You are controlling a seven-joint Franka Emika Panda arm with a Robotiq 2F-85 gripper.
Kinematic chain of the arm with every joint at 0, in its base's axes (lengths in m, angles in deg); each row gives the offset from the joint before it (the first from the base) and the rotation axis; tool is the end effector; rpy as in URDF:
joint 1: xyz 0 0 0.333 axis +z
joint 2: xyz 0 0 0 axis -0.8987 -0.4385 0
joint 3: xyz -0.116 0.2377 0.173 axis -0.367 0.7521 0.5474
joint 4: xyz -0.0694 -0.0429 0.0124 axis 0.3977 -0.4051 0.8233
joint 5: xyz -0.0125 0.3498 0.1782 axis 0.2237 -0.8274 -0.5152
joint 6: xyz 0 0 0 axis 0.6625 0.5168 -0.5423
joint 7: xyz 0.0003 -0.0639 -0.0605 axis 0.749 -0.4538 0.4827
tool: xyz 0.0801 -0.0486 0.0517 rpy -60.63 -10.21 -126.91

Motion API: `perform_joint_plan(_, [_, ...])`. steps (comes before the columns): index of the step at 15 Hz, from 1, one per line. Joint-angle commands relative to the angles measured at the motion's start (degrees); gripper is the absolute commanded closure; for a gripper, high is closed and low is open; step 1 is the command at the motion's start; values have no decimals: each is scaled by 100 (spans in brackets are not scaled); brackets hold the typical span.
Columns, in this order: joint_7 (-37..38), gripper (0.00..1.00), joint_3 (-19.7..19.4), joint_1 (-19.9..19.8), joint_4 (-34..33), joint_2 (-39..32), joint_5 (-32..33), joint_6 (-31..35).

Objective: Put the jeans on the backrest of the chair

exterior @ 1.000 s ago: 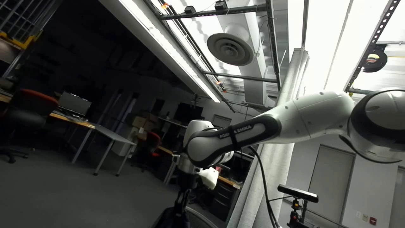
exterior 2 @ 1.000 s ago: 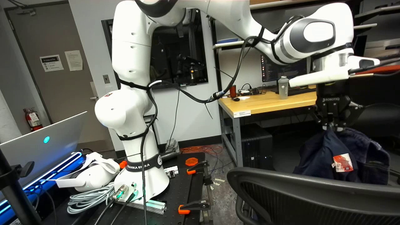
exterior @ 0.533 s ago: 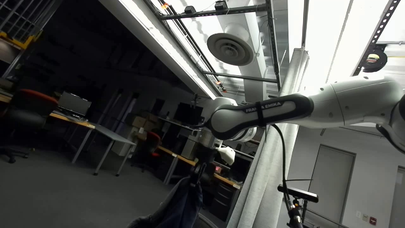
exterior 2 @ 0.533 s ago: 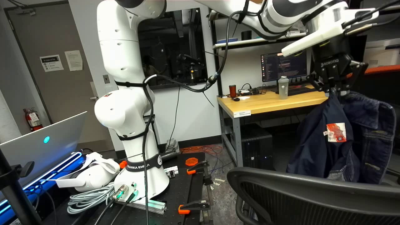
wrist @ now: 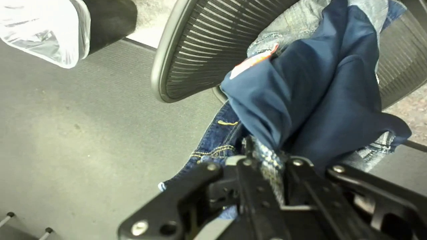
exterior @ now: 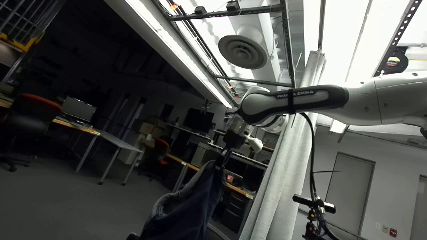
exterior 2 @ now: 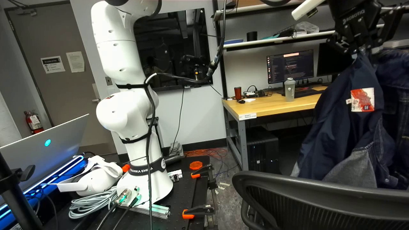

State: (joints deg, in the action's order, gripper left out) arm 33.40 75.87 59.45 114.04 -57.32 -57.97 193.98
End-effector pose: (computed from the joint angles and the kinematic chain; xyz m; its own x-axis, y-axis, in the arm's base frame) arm 0.5846 -0.0924 0.5500 0.8836 0.4407 0.1584 0.3918 -0.8810 0.2652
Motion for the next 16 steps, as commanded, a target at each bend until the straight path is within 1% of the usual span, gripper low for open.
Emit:
perform_joint_plan(1, [-422,97,-173,-137,-708,166,-409,-382])
perform_joint_plan(10, [-629,97,-580,-277,-1773,568,-757,-1004])
perform_joint_plan(16, [-662,97,-1007,-482,-2378,305,-1036,-1218])
